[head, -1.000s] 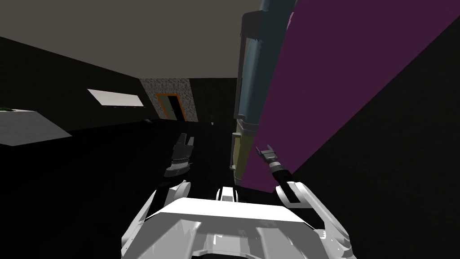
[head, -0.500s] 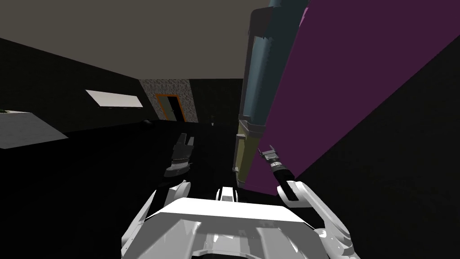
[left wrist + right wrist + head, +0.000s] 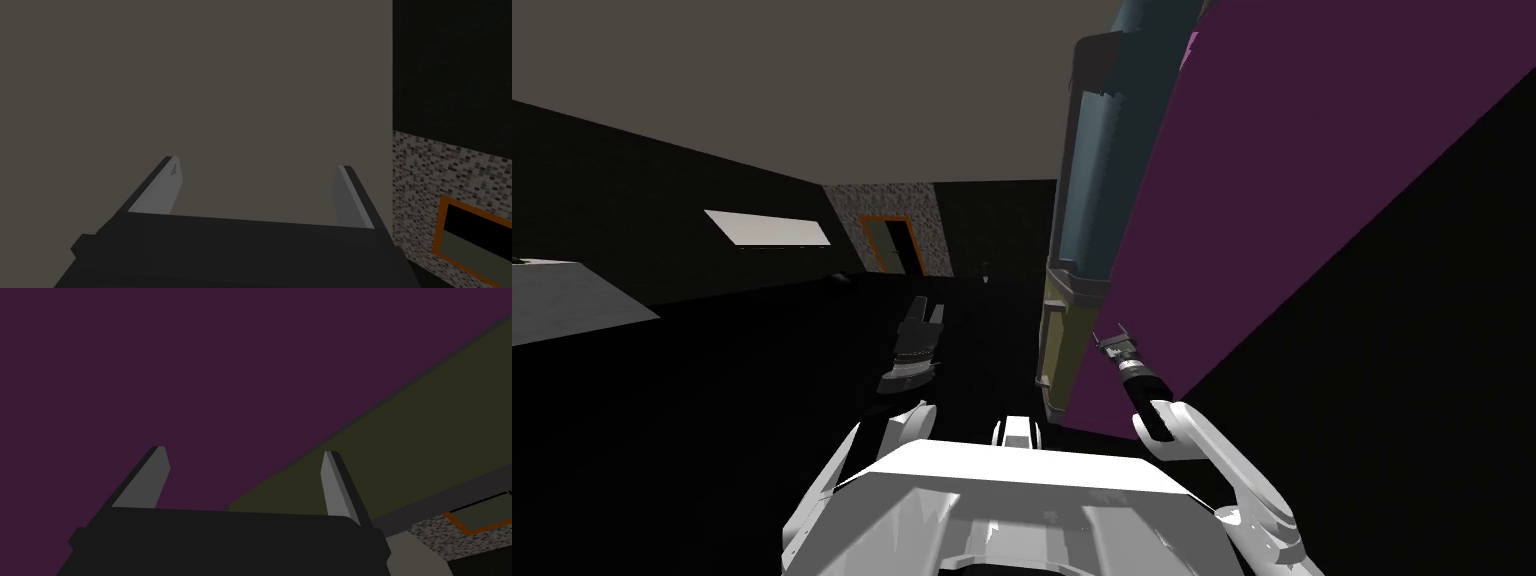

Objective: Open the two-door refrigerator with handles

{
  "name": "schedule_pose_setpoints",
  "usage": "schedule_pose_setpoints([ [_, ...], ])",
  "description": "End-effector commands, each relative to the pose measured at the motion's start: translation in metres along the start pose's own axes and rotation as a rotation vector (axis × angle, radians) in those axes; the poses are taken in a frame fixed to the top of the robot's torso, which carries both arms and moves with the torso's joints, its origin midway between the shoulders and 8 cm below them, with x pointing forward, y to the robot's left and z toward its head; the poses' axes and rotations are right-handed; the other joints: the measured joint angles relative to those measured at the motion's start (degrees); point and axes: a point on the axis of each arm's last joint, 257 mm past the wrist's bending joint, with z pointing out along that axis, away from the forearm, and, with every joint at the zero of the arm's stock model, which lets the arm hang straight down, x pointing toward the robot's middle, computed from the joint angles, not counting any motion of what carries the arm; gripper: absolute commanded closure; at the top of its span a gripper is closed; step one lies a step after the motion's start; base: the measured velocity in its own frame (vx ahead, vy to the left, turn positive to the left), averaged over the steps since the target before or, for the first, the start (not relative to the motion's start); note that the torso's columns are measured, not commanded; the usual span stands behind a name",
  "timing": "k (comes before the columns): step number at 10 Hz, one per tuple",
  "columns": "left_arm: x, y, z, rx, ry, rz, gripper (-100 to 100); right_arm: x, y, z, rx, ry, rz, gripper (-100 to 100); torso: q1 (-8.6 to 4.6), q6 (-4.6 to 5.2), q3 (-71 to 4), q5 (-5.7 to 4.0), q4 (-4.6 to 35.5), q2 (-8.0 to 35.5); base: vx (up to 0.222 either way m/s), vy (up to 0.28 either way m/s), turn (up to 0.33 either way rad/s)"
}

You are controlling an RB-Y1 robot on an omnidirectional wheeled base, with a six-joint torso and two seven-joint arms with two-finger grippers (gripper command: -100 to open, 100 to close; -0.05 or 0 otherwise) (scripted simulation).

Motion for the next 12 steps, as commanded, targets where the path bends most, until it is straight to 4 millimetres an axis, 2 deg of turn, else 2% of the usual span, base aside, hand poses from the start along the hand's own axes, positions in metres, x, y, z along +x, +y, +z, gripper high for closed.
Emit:
schedule_pose_setpoints([
  [1, 0.0, 0.0, 0.0, 0.0, 0.0, 0.0, 0, -0.004, -0.005, 0.005, 0.011, 0.001, -0.115, -100, -0.02, -0.01, -0.1, 0.01, 0.0, -0.1, 0.044, 0.116, 0.001],
  [12, 0.0, 0.0, 0.0, 0.0, 0.0, 0.0, 0, 0.018, -0.033, 0.01, 0.061, 0.09, -0.46, -100, 0.62, -0.72, -0.6, 0.25, -0.2, -0.8, 0.012, 0.076, 0.028],
])
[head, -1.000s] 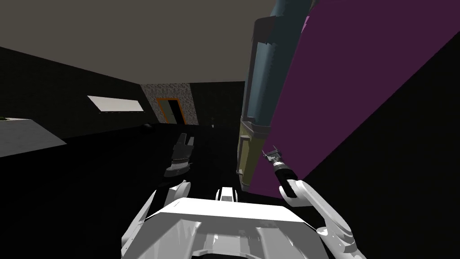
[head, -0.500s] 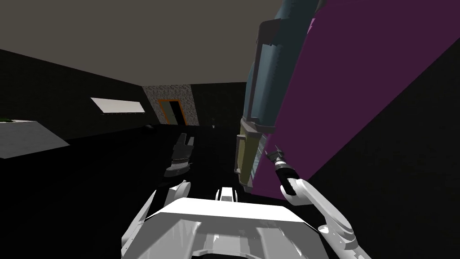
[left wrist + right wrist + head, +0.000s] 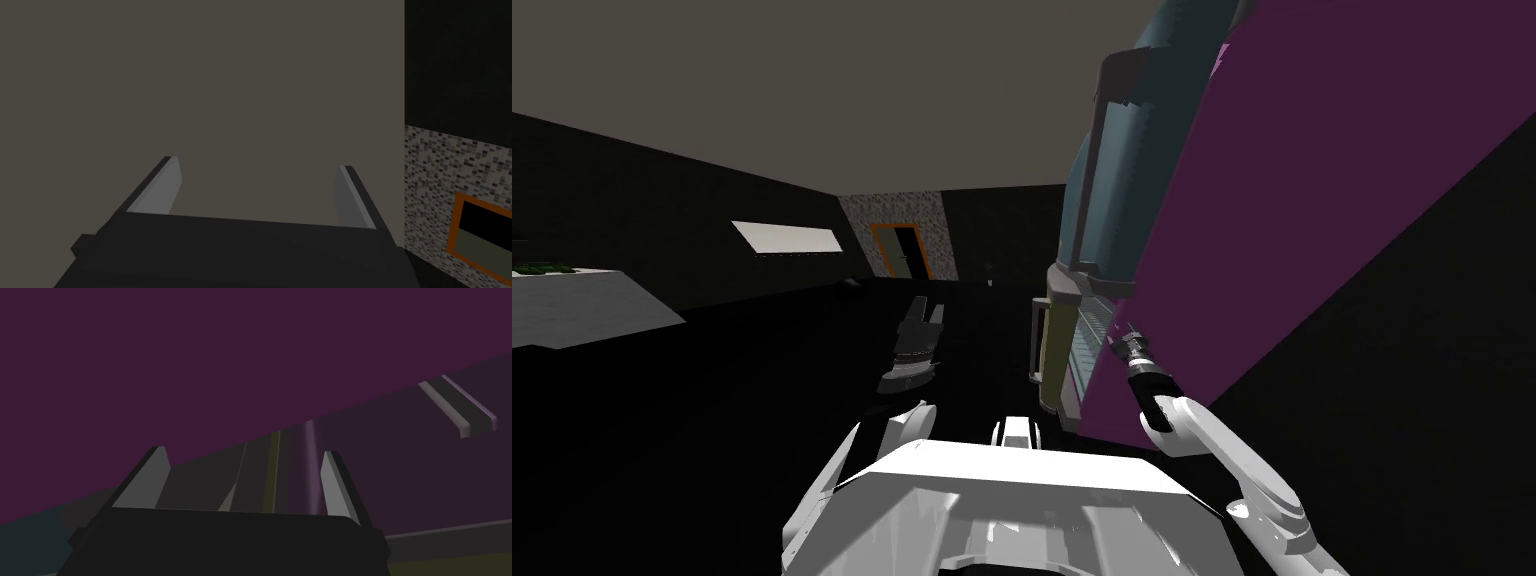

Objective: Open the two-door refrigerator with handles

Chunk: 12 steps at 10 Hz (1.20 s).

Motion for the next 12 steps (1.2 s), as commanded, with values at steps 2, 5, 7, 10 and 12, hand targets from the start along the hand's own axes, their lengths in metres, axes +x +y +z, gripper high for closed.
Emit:
schedule_pose_setpoints([
  [2, 0.0, 0.0, 0.0, 0.0, 0.0, 0.0, 0, -0.014, -0.005, 0.005, 0.013, -0.028, -0.091, -100, -0.75, 0.94, 0.3, -0.28, 0.0, 0.4, 0.05, 0.096, 0.137],
  [5, 0.0, 0.0, 0.0, 0.0, 0.0, 0.0, 0, -0.004, -0.013, 0.009, 0.029, 0.005, -0.213, -100, -1.91, 1.98, 1.5, -0.7, 0.6, 2.2, 0.039, 0.095, 0.043],
  [7, 0.0, 0.0, 0.0, 0.0, 0.0, 0.0, 0, -0.001, -0.017, 0.01, 0.036, 0.02, -0.267, -100, -1.77, 1.98, 1.5, -0.65, 0.5, 2.2, -0.015, 0.083, 0.042],
  [10, 0.0, 0.0, 0.0, 0.0, 0.0, 0.0, 0, 0.001, -0.02, 0.011, 0.039, 0.027, -0.294, -100, -1.76, 1.96, 1.2, -0.64, 0.4, 1.8, -0.012, 0.048, 0.024],
  [12, 0.0, 0.0, 0.0, 0.0, 0.0, 0.0, 0, 0.0, -0.024, 0.01, 0.04, 0.028, -0.298, -100, -1.89, 1.97, 1.1, -0.67, 0.4, 1.5, 0.081, -0.006, 0.005],
])
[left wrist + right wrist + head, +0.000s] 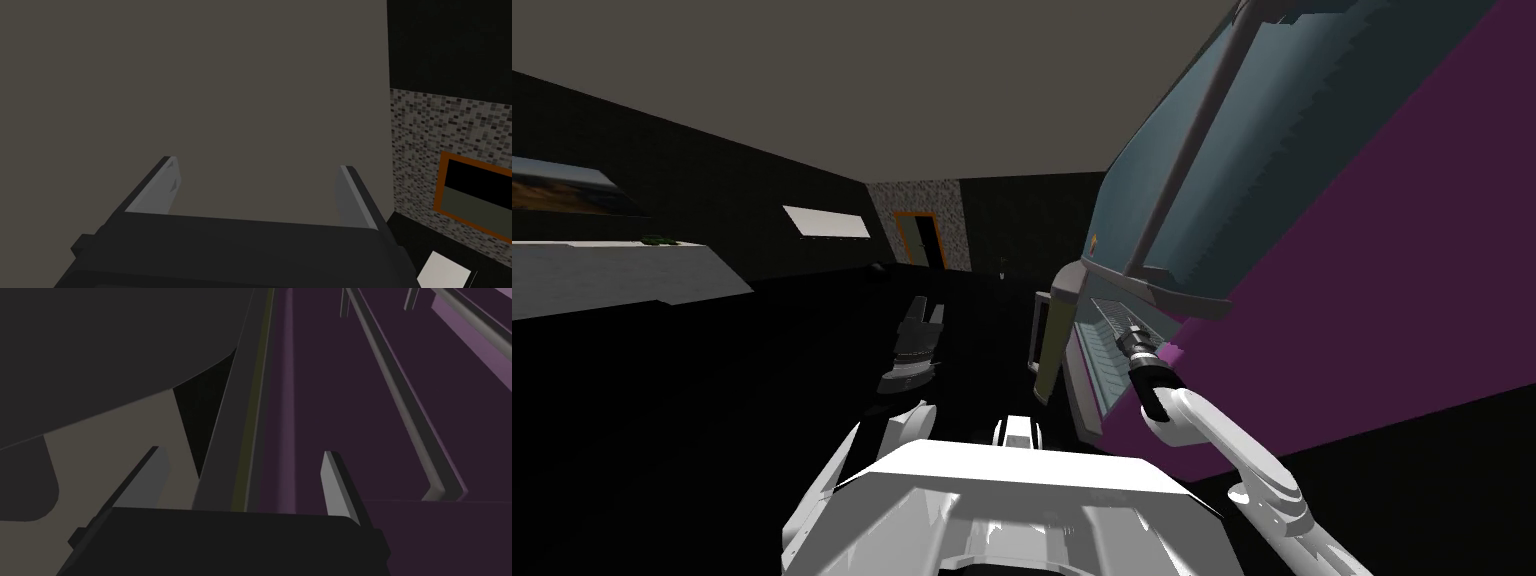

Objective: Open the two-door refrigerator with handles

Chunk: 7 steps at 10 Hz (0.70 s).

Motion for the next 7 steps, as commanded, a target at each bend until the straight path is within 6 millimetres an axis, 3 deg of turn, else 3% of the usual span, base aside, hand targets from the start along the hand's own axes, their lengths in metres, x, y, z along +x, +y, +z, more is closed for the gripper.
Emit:
schedule_pose_setpoints([
  [1, 0.0, 0.0, 0.0, 0.0, 0.0, 0.0, 0, 0.0, -0.001, 0.0, 0.0, 0.001, -0.001, 100, 0.08, 0.0, 0.1, 0.01, 0.0, 0.2, 0.009, -0.001, 0.001],
  [4, 0.0, 0.0, 0.0, 0.0, 0.0, 0.0, 0, 0.015, -0.005, 0.001, 0.011, 0.053, -0.005, 100, 0.75, -0.01, 0.0, 0.23, 0.0, 0.1, 0.122, 0.211, -0.033],
  [7, 0.0, 0.0, 0.0, 0.0, 0.0, -0.001, 0, 0.03, -0.009, 0.001, 0.02, 0.106, -0.009, 100, 0.33, 0.0, 0.2, 0.09, 0.1, 0.3, 0.136, 0.292, -0.028],
])
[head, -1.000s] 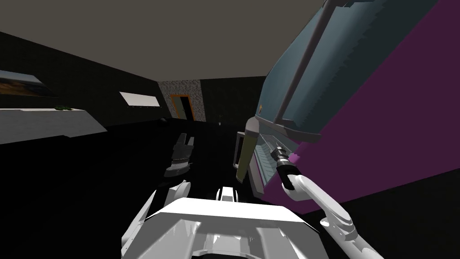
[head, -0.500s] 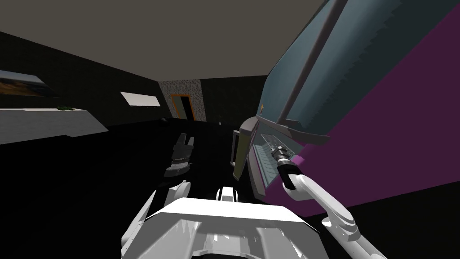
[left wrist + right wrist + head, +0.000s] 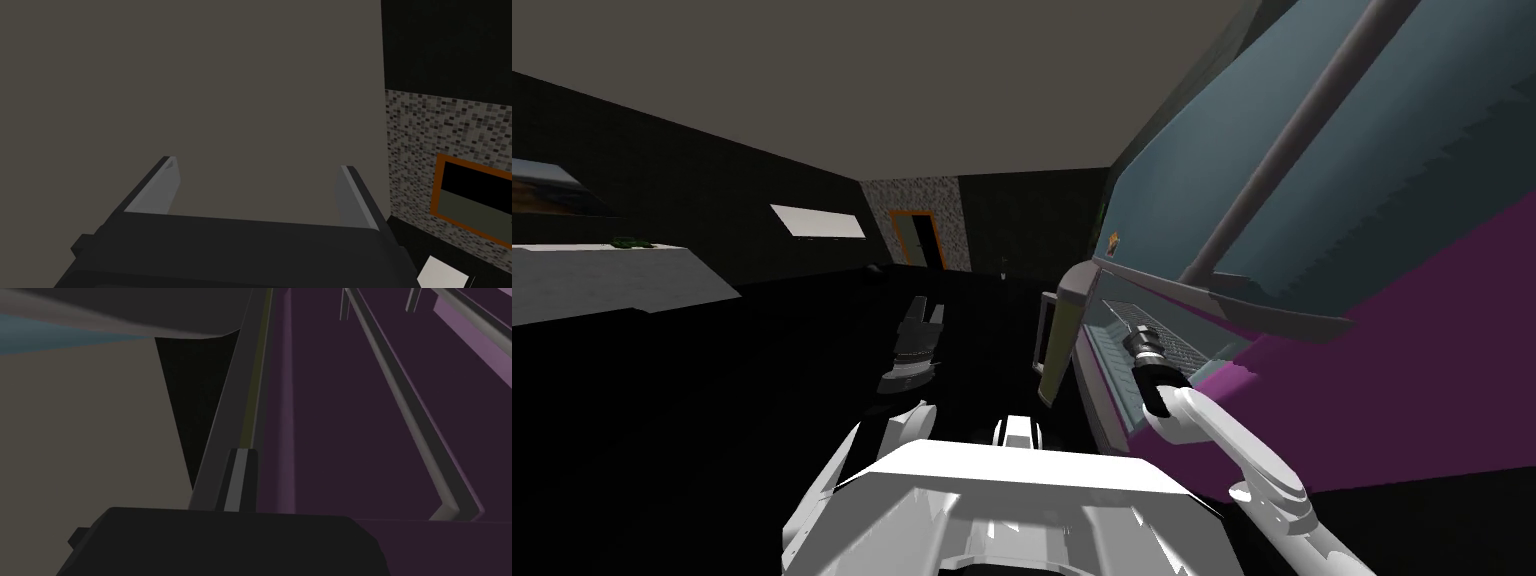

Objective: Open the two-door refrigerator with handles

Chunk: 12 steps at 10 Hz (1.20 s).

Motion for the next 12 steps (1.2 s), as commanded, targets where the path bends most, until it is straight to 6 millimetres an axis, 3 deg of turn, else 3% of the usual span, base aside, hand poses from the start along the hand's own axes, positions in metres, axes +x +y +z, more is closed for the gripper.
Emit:
schedule_pose_setpoints([
  [1, 0.0, 0.0, 0.0, 0.0, 0.0, 0.0, 0, 0.012, -0.002, 0.0, 0.007, 0.045, -0.004, 100, -0.42, 0.0, 0.1, -0.1, 0.0, 0.2, 0.089, 0.256, -0.015],
  [8, 0.0, 0.0, 0.0, 0.0, 0.0, 0.0, 0, 0.05, -0.01, 0.0, 0.025, 0.177, -0.012, 100, -0.15, -0.01, 0.0, -0.06, 0.0, -0.1, 0.128, 0.27, -0.03],
  [9, 0.0, 0.0, 0.0, 0.0, 0.0, 0.0, 0, 0.045, -0.007, 0.001, 0.024, 0.159, -0.011, 100, 0.03, 0.0, 0.1, 0.01, 0.0, 0.1, 0.046, 0.157, -0.019],
  [10, 0.0, 0.0, 0.0, 0.0, 0.0, 0.0, 0, 0.052, -0.005, 0.006, 0.035, 0.18, 0.008, -100, -0.57, 0.01, 0.2, -0.12, 0.1, 0.3, 0.001, 0.024, 0.078],
  [12, 0.0, 0.0, 0.0, 0.0, 0.0, 0.001, 0, 0.058, -0.002, 0.011, 0.046, 0.198, 0.027, -100, -0.71, 0.02, 0.2, -0.22, 0.1, 0.3, -0.023, -0.027, 0.075],
])
